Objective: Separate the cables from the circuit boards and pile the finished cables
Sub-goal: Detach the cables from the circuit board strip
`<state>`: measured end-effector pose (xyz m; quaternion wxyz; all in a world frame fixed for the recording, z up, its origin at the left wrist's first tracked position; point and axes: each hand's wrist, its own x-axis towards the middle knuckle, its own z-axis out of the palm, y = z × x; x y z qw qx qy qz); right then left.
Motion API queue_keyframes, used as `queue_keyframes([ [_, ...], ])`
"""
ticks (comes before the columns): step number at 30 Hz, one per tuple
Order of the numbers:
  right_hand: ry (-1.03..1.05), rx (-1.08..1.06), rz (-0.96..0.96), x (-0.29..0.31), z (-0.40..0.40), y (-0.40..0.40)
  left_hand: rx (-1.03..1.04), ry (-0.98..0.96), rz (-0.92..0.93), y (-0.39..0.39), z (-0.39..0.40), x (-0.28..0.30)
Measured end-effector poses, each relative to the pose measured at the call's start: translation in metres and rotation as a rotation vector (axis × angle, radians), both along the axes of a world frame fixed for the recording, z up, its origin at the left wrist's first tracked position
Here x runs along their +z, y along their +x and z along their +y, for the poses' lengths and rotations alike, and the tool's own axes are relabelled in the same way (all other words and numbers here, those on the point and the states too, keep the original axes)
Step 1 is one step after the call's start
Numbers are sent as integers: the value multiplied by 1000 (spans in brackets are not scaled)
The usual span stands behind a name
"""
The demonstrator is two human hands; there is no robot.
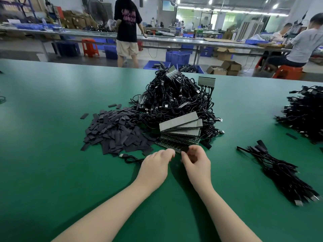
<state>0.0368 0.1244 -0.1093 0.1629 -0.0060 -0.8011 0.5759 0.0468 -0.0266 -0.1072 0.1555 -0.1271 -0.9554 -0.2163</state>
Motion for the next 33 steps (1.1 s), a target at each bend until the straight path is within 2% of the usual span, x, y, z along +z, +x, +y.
queue_keyframes([
  [4,-43,30,-30,0,0,-3,25,99,14,2,12,8],
  [8,-74,62,-49,-2,5,-1,-36,34,63,2,18,4],
  [11,-139,61,-63,0,6,-1,18,151,88,4,15,0],
  [15,-223,75,-89,0,6,0,17,86,12,2,15,-2],
  [22,-254,110,-105,-3,6,0,36,120,36,0,13,-7],
  [26,-314,199,-156,-1,12,0,17,184,33,-1,12,-5],
  [33,-342,326,-193,6,20,3,-32,413,-82,-3,7,-6],
])
